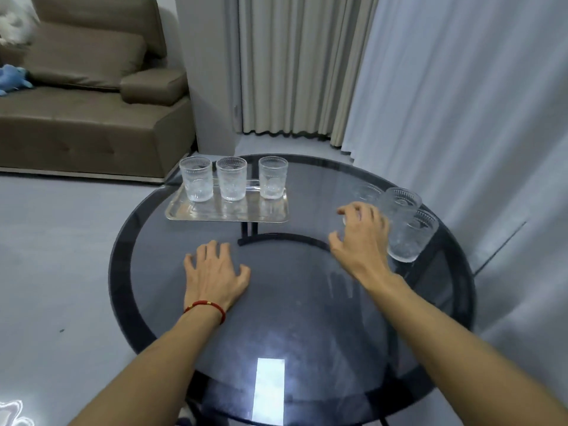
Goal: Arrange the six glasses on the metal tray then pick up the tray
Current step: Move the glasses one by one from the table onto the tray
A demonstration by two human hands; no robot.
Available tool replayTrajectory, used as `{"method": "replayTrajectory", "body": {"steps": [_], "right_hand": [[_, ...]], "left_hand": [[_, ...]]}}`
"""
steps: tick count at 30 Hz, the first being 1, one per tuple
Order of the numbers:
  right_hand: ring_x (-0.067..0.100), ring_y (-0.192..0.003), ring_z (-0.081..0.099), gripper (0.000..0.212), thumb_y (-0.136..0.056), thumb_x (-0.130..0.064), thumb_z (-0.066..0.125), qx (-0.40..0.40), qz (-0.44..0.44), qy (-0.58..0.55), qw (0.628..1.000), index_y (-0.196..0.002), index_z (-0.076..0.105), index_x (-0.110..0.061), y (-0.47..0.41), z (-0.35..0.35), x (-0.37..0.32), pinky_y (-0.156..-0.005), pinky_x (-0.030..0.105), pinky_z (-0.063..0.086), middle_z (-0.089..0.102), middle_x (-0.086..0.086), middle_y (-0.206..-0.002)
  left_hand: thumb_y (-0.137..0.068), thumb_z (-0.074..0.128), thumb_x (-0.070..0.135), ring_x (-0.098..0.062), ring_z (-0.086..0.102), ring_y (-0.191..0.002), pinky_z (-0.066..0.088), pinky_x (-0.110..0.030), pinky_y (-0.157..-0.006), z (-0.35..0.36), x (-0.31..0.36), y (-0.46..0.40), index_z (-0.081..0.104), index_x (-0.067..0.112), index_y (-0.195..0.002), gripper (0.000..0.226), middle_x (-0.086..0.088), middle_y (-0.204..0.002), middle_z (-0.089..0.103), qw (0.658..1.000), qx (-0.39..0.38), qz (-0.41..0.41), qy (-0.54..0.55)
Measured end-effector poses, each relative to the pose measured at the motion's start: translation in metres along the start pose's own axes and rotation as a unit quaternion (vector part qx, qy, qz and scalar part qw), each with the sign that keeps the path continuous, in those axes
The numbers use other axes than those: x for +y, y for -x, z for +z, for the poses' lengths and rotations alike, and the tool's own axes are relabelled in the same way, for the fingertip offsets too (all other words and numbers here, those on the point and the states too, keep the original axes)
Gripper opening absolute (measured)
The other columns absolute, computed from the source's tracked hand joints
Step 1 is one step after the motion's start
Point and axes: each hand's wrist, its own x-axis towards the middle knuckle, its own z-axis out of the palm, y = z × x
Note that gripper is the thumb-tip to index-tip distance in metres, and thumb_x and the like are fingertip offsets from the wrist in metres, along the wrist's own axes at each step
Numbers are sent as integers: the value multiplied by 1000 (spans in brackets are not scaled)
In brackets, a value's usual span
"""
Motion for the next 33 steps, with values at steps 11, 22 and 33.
{"method": "replayTrajectory", "body": {"steps": [11,22,33], "right_hand": [[50,-142,25,75,-92,-36,66,21,199,-20,980,-152,29,-9,-2,-11,89,-108,58,41,22,32,-155],[33,-111,57,76,-73,-50,77,3,167,-100,981,-135,42,-23,2,-30,52,-80,41,49,47,11,-132],[18,-110,56,74,-69,-36,83,-73,-12,-301,951,-132,49,-19,-59,17,-104,-100,38,48,52,7,-126]], "left_hand": [[-81,39,45,-26,46,-122,34,-53,-105,0,1,1,60,22,-121,51,-3,-126,60,1000,6,24,16],[-82,40,47,-26,45,-120,33,-51,-105,-1,1,0,57,25,-121,48,-1,-125,57,1000,-2,25,7],[-82,39,45,-24,45,-115,35,-51,-104,-3,5,2,57,22,-120,48,0,-121,56,1000,-2,24,0]]}}
